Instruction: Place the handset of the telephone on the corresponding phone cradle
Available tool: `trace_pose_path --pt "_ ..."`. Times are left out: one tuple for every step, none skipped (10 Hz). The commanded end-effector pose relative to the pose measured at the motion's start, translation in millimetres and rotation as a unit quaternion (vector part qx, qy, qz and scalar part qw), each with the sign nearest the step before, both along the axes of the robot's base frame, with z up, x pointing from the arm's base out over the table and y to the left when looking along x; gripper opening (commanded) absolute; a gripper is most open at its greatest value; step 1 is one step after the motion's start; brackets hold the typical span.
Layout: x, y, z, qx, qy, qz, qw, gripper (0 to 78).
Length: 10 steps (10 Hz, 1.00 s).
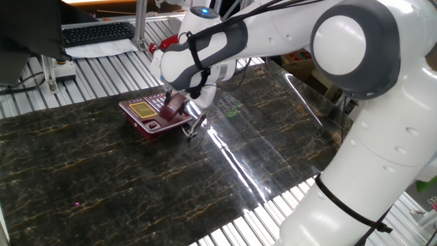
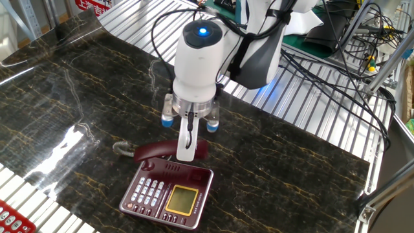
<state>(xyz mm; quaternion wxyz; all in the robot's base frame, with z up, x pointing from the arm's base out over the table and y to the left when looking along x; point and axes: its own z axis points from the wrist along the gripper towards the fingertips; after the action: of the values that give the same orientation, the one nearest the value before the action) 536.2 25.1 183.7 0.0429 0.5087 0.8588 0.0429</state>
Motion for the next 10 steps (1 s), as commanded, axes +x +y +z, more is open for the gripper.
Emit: trace_pose_path --pt "1.8 12.4 1.2 0.004 0.012 0.051 0.9986 1.1" --pt "1.8 12.4 1.2 0.028 0.03 0.155 0.9871 1.1" --pt "1.8 12.4 1.2 0.023 0.054 0.283 0.9574 1.1" --pt "1.8 12.4 1.2 0.022 0.056 0.295 0.9537 1.1" --pt "1.8 12.4 1.2 -0.005 0.084 0.397 0.914 1.1" --pt "1.8 12.4 1.2 -0.063 0.109 0.445 0.8869 1.1" --pt "1.8 12.4 1.2 -0.062 0.106 0.433 0.8932 1.1" --pt "1.8 12.4 1.2 0.059 0.057 0.296 0.9517 1.1" --pt "1.8 12.4 1.2 0.082 0.052 0.235 0.9671 1.1" --pt "1.8 12.4 1.1 0.093 0.049 0.206 0.9729 1.1"
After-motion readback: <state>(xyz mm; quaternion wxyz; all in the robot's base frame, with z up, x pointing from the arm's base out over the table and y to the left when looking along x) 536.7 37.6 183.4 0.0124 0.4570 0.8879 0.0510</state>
